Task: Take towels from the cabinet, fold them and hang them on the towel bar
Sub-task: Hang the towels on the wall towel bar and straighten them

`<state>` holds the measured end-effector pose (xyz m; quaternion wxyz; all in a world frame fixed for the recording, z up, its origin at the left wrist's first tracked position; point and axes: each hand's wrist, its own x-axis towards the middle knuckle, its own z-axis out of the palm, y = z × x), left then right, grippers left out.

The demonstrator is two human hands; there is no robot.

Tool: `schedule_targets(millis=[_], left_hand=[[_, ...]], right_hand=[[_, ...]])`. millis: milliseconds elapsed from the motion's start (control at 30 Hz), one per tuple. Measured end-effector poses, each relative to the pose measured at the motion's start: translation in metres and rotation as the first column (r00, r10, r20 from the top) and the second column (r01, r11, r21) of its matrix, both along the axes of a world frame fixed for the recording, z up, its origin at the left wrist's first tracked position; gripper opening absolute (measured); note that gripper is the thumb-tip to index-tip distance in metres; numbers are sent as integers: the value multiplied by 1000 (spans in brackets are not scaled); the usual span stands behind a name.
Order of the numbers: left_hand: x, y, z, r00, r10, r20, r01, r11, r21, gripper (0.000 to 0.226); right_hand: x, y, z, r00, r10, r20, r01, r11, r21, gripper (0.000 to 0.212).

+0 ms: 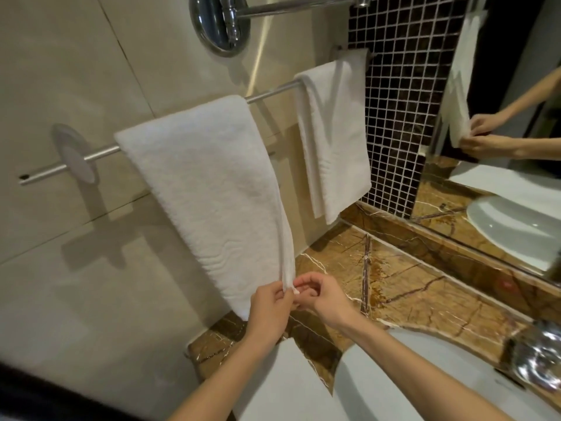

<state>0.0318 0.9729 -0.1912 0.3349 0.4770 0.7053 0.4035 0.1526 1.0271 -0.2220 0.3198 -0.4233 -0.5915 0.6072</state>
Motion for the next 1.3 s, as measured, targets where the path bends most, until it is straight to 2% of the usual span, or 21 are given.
schedule_targets(millis=[167, 233, 333, 433, 533, 633, 700, 800, 900, 1000, 1100, 1200, 1300], left_hand=[[-4, 0, 2, 994, -48, -102, 47, 999, -20, 22], [-4, 1, 1, 977, -13, -215, 8, 1000, -22, 23], [-5, 4, 1, 890, 82, -449, -98, 995, -14, 24], [-4, 5, 2, 801, 73, -594, -110, 994, -27, 17], [1, 3, 6, 779, 25, -626, -53, 998, -26, 9], [7, -2, 5, 761, -57, -647, 32, 998, -50, 18], [8, -4, 1, 770, -105, -629, 88, 994, -59, 36], [7, -10, -5, 829, -207, -520, 192, 978, -83, 63], [2, -19, -10, 899, -205, -387, 189, 979, -78, 71], [-14, -22, -21, 955, -28, -296, 31, 1000, 4, 54], [-30, -28, -30, 951, 203, -232, -196, 979, 52, 37], [-41, -39, -44, 918, 358, -171, -356, 933, 42, 39], [-49, -45, -59, 892, 446, -72, -447, 894, -3, 49]], right_hand=[[-6, -3, 0, 1000, -30, -5, 30, 999, 21, 13], [-6, -3, 2, 998, -58, 1, 58, 998, 33, 8], [-6, -3, 3, 995, -101, 17, 101, 995, 14, 5], [-5, -7, 1, 993, -117, 25, 116, 993, 36, 3], [-5, -13, 1, 993, -120, -9, 121, 988, 92, 7], [-8, -16, 4, 994, -103, -39, 106, 989, 102, 13], [-9, -18, 8, 993, -80, -88, 86, 994, 61, 16], [-9, -18, 10, 995, -55, -88, 62, 995, 82, 30], [-9, -11, 7, 987, -130, -98, 136, 989, 63, 24], [-6, -7, 7, 987, -146, -73, 149, 988, 36, 18], [-4, -7, 8, 982, -178, -64, 178, 984, -11, 6], [-2, -7, 7, 980, -193, -48, 191, 981, -39, 5], [1, -8, 10, 981, -190, -45, 188, 981, -47, 7]])
